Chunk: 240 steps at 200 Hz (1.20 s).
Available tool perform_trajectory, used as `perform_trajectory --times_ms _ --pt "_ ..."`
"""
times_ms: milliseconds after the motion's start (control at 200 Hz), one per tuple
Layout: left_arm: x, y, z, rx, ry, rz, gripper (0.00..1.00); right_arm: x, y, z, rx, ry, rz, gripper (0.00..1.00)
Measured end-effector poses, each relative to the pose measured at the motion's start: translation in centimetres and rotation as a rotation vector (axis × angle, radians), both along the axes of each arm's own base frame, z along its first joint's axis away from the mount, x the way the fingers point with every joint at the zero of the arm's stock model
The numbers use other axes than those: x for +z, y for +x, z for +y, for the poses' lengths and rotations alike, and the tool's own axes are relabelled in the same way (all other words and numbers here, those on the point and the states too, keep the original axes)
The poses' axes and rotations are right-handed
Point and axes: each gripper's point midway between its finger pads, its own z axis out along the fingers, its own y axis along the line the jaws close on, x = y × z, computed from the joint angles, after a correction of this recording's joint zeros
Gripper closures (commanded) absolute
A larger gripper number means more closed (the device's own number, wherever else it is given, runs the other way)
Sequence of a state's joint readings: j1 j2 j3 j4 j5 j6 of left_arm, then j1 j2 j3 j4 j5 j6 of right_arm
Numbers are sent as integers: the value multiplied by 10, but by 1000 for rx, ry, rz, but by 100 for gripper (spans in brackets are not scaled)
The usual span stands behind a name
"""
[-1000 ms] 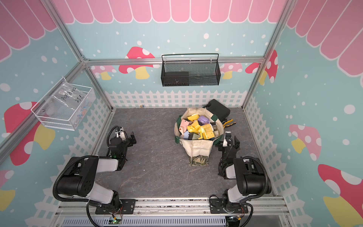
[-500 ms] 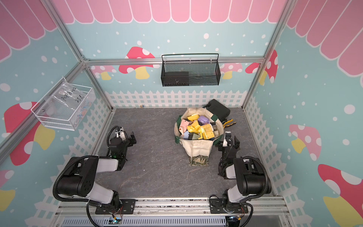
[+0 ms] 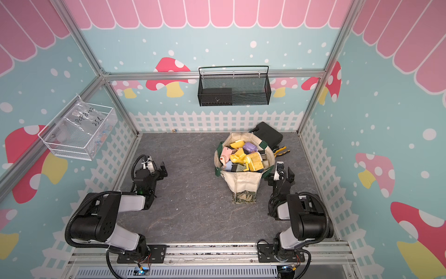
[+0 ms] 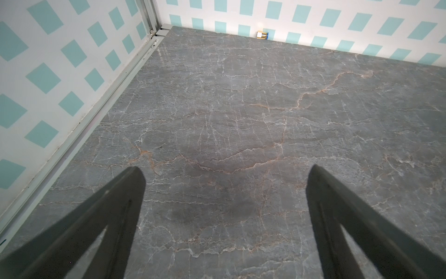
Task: Take out the pencil sharpeners from the tote bags
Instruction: Move the canvas bag to the center of the board.
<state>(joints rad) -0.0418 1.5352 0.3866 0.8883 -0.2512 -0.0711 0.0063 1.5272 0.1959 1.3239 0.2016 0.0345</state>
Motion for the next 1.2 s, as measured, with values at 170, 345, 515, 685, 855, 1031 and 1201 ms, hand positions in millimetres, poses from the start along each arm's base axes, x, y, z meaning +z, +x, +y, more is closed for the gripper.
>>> perform_trajectory --times_ms 170,345,515,685,855,1031,1201 --pt "0 0 0 0 0 0 1 0 0 0 0 0 0 0" --pt "7 -6 7 48 7 -6 1 0 0 0 2 1 0 5" --pt "65 -25 7 85 -17 -126 1 16 -5 0 0 0 -27 8" --pt "90 -43 5 111 -207 -195 1 57 -33 -7 -40 43 -150 6" --pt "92 -45 -11 56 -411 -152 9 102 -56 -4 -17 159 -263 11" --pt "124 -21 -64 -164 -579 -45 17 159 -64 5 44 251 -321 12" --pt "149 -9 -145 -437 -668 125 18 162 -62 16 97 290 -234 13"
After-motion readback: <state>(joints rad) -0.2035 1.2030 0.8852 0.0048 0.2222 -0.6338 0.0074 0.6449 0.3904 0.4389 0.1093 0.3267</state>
